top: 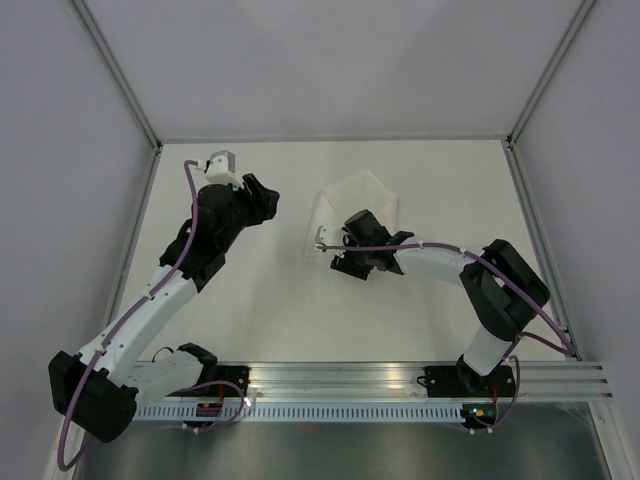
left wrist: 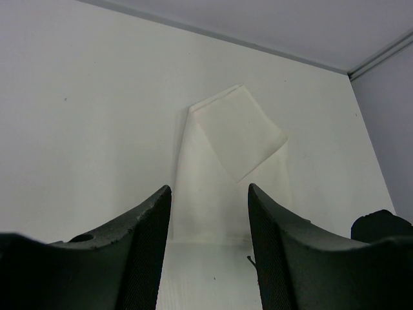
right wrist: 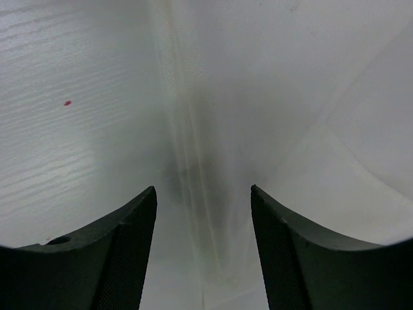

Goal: Fold the napkin, place the utensils inside, and roll it up
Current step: Roll the napkin at the center of the board.

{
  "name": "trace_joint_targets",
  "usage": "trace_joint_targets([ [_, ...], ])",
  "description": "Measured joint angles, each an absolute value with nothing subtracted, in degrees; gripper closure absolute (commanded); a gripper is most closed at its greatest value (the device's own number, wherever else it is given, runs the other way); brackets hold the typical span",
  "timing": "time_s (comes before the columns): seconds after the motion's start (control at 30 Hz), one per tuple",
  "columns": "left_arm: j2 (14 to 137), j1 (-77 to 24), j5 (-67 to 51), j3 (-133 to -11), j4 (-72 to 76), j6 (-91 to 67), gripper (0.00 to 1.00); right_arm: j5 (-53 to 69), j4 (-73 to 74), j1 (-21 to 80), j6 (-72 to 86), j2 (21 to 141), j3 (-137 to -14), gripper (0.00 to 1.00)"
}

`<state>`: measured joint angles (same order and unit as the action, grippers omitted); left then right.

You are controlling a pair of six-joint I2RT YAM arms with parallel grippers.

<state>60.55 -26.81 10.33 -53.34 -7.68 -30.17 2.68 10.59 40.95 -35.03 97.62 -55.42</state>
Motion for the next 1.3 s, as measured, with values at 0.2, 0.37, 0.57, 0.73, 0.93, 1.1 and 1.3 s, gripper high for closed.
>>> trace_joint_targets([
  [0.2, 60.6, -26.8, 10.1, -53.3, -7.7, -29.6, 0.43, 1.5, 10.6, 41.7, -35.0, 98.4, -55.4, 0.37],
  [0.37, 61.3, -26.8, 9.8, -53.3, -7.9, -29.5, 0.43, 0.3, 9.4, 41.8, -35.0, 98.5, -54.7, 0.39],
  [0.57, 61.8, -26.8, 9.0, -53.3, -8.6, -29.5, 0.43, -0.2, 7.2, 41.8, -35.4, 98.6, -53.1, 0.42],
  [0.73, 61.8, -26.8, 8.8, -53.3, -8.9, -29.4, 0.44, -0.3, 5.9, 41.8, -35.7, 98.7, -52.6, 0.46],
  [0.93, 61.8, -26.8, 8.9, -52.0, -8.9, -28.6, 0.44, -0.3, 4.1, 41.8, -35.9, 98.8, -51.8, 0.49],
  [1.1, 61.8, -26.8, 9.0, -49.3, -8.8, -28.1, 0.44, -0.5, 2.2, 41.8, -36.0, 99.4, -51.7, 0.52],
  [1.3, 61.7, -26.8, 9.8, -45.7, -7.5, -28.0, 0.44, -0.5, 0.3, 41.8, -36.5, 99.7, -51.1, 0.59],
])
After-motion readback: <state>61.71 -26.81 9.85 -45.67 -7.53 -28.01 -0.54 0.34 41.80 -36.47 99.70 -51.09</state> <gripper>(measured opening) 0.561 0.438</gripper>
